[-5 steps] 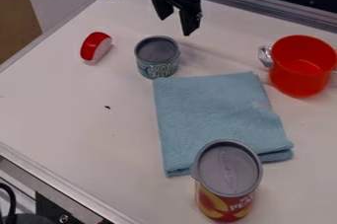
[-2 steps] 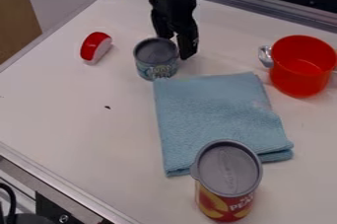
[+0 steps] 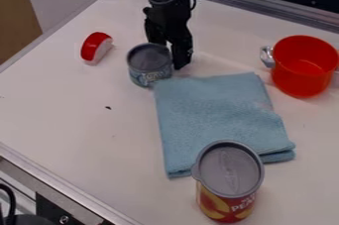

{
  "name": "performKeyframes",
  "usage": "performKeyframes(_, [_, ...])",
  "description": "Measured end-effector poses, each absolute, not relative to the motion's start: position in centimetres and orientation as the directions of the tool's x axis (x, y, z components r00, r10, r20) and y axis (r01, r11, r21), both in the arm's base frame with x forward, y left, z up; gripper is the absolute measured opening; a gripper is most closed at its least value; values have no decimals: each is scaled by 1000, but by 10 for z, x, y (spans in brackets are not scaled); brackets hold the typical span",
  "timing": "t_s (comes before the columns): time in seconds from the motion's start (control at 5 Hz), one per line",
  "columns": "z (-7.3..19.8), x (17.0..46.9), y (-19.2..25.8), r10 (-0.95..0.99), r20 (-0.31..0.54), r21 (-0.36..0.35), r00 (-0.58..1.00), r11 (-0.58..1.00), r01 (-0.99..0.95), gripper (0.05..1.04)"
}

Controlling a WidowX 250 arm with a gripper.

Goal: Move the can to the bottom part of the table

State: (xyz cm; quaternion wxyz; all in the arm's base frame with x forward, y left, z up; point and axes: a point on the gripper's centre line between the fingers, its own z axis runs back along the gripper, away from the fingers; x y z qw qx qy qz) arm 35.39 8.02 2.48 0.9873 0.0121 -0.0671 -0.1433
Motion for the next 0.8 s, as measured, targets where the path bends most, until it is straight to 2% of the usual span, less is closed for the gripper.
performKeyframes(0.4, [32,336,110,-235,121,63,964,971,229,998])
performKeyframes(0.8, [29,305,114,-169,98,20,981,986,168,998])
